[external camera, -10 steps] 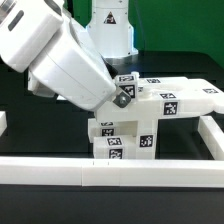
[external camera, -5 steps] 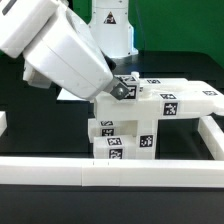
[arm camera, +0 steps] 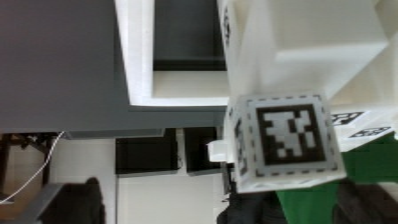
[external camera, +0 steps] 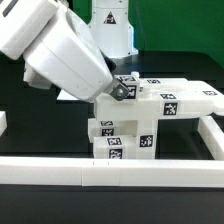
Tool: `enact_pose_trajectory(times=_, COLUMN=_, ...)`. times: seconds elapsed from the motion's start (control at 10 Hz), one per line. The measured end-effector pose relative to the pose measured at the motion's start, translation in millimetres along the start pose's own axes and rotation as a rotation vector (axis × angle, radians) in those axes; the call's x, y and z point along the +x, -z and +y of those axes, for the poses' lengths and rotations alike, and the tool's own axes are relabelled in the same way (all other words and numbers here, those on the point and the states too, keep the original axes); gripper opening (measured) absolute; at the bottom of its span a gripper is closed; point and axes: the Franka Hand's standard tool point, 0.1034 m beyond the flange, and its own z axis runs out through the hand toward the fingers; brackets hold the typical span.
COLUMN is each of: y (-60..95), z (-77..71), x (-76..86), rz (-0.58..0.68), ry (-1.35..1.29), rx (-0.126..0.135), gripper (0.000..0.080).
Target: Assemble chair
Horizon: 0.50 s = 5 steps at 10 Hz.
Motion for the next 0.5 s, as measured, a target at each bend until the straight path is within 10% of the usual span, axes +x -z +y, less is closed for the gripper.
enact_pose_trajectory(times=0.5, y=-14.1, z=-17.9, x=-9.0, rz=0.007, ry=-0.031, rx=0.022, gripper=0.0649)
